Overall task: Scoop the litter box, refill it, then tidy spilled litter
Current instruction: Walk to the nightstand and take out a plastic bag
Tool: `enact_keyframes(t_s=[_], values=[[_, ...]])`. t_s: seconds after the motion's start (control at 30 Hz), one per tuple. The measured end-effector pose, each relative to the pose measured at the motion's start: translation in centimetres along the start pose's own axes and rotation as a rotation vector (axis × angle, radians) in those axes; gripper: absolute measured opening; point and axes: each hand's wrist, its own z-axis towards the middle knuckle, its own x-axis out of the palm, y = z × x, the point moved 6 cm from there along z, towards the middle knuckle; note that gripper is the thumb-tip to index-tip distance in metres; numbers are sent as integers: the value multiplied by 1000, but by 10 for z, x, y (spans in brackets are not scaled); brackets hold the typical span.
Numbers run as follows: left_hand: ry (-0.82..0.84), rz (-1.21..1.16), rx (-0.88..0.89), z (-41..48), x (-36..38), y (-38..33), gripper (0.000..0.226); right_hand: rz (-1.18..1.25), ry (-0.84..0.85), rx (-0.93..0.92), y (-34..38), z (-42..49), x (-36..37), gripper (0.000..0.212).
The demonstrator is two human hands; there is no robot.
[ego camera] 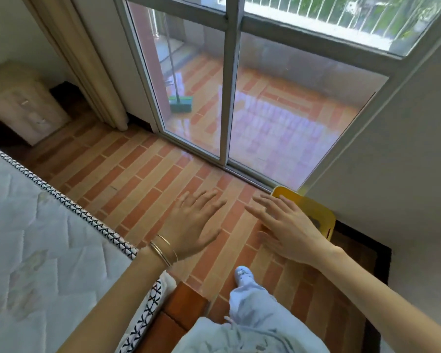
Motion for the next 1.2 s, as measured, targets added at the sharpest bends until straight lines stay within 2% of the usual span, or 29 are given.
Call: enact_keyframes(t_s=[0.2, 0.4, 0.73, 1.2], values=[[-69, 29, -141, 68, -18, 20, 60, 8, -25, -134, -63, 76, -31, 55], [-54, 29, -355, 73, -20, 61, 60, 55, -38, -272, -78, 145, -30, 53], [-19, 17, -587, 52, -13, 157, 61, 32, 115, -497, -37, 260, 7, 55], [-80, 110, -672, 29, -87, 369, 57, 52, -10, -685, 67, 482, -38, 53]])
